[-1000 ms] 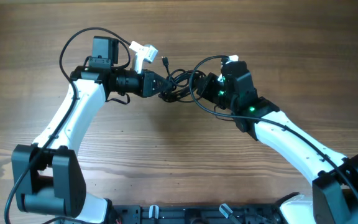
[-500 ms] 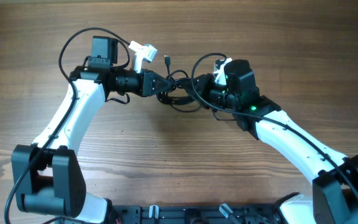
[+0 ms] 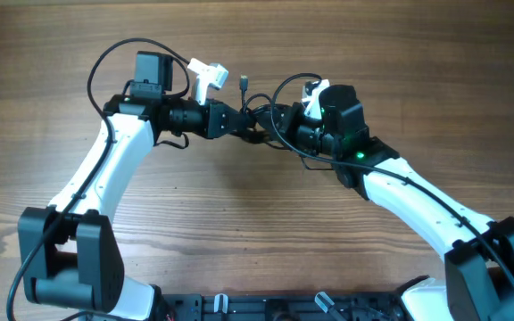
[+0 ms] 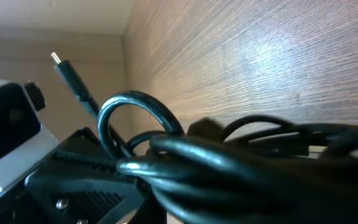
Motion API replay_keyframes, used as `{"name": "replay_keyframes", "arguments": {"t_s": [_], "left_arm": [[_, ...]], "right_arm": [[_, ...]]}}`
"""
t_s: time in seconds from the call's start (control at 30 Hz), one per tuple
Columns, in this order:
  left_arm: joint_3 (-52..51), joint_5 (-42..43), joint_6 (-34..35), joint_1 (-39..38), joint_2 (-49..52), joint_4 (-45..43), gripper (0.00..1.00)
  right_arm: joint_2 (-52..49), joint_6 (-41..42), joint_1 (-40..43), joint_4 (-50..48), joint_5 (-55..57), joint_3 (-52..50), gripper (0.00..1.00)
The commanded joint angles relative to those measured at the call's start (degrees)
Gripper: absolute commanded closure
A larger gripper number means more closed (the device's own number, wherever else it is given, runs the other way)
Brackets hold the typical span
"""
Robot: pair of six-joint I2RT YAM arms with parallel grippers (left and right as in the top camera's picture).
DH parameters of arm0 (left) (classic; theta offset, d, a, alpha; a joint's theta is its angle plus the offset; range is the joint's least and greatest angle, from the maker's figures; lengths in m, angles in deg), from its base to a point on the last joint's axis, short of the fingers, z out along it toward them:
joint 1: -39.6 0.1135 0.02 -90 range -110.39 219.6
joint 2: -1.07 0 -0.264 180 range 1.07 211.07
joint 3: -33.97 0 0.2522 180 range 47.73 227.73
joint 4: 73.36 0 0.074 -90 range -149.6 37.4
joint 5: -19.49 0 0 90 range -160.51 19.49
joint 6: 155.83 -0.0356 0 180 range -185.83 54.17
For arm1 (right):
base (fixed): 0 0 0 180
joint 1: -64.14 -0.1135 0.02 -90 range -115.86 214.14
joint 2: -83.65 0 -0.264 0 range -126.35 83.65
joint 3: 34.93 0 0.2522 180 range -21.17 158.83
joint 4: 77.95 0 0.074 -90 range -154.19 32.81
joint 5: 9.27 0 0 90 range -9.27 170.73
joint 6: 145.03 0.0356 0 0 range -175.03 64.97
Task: Untangle cables
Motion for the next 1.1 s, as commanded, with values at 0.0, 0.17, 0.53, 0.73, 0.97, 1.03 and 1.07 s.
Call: {"name": "replay_keyframes", "arguments": {"t_s": [0.0,0.17,0.53,0.73,0.97,1.03,1.07], "left_arm": [[0.13,-10.14,2.62,-0.98,-0.37,-0.11,0.96],[0.13,-10.97,2.99,-0.98,-0.37,-0.52,0.96],[0.13,-29.4,19.19,-0.98,-0.37,-1.81,0.96],[0.13,-20.96,18.95,-0.98,-0.37,-2.01,0.96],[0.13,-2.27,9.73,-0.98,-0.37,-1.68,0.96],[0.13,-0.63,9.75,-0.98,-0.37,-1.66,0.96],[0.13,-0.24,9.75,-0.98,-0.37,-1.57,0.96]], "right_arm": [[-0.5,-5.9,2.69,-0.74,-13.81,0.48,0.96],[-0.5,-9.73,8.81,0.28,-32.09,0.48,0.96],[-0.5,-23.32,9.9,3.63,-34.93,0.48,0.96],[-0.5,-14.05,2.71,10.78,-14.19,0.48,0.57],[-0.5,-2.38,-3.13,8.55,4.15,0.48,0.58],[-0.52,-1.11,-3.13,6.91,5.9,0.48,0.59],[-0.59,-1.11,-3.13,5.49,7.34,0.48,0.59]]}}
